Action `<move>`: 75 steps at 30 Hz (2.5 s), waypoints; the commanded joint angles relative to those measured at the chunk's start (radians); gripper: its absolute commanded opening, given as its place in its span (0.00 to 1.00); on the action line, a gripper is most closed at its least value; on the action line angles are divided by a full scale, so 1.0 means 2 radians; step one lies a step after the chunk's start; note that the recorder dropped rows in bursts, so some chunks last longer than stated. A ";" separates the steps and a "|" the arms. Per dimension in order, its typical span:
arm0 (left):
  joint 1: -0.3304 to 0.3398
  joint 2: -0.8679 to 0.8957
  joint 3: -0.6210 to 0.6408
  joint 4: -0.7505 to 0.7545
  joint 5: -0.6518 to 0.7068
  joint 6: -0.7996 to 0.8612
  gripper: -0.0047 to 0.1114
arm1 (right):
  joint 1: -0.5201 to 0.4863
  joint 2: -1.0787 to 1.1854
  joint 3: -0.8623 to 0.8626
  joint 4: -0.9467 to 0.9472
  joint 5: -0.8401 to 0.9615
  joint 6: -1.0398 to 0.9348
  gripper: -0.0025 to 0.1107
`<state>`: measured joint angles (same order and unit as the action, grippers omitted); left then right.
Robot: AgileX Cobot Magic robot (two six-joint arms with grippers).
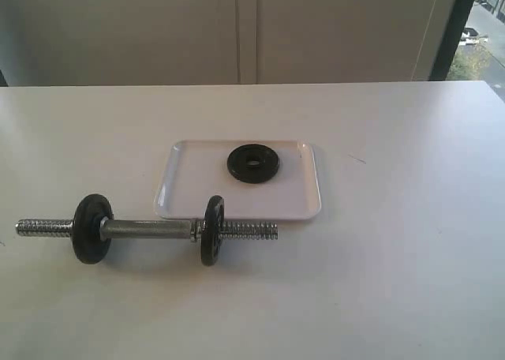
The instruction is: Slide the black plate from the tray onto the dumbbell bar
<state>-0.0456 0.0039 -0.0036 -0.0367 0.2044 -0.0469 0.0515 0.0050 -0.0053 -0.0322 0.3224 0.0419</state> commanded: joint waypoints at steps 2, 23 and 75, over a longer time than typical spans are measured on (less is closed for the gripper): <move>0.002 -0.002 0.002 -0.004 -0.001 0.000 0.04 | -0.001 -0.002 0.003 0.001 -0.005 -0.002 0.06; 0.002 -0.002 0.002 -0.004 -0.275 -0.002 0.04 | -0.001 -0.002 0.003 0.001 -0.005 -0.002 0.06; -0.185 0.702 -0.589 -0.108 0.300 0.257 0.04 | 0.000 -0.002 0.003 0.001 -0.005 -0.002 0.06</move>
<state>-0.3610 1.3647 -1.1133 -0.2339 0.7472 0.4386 0.0515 0.0050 -0.0053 -0.0302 0.3224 0.0419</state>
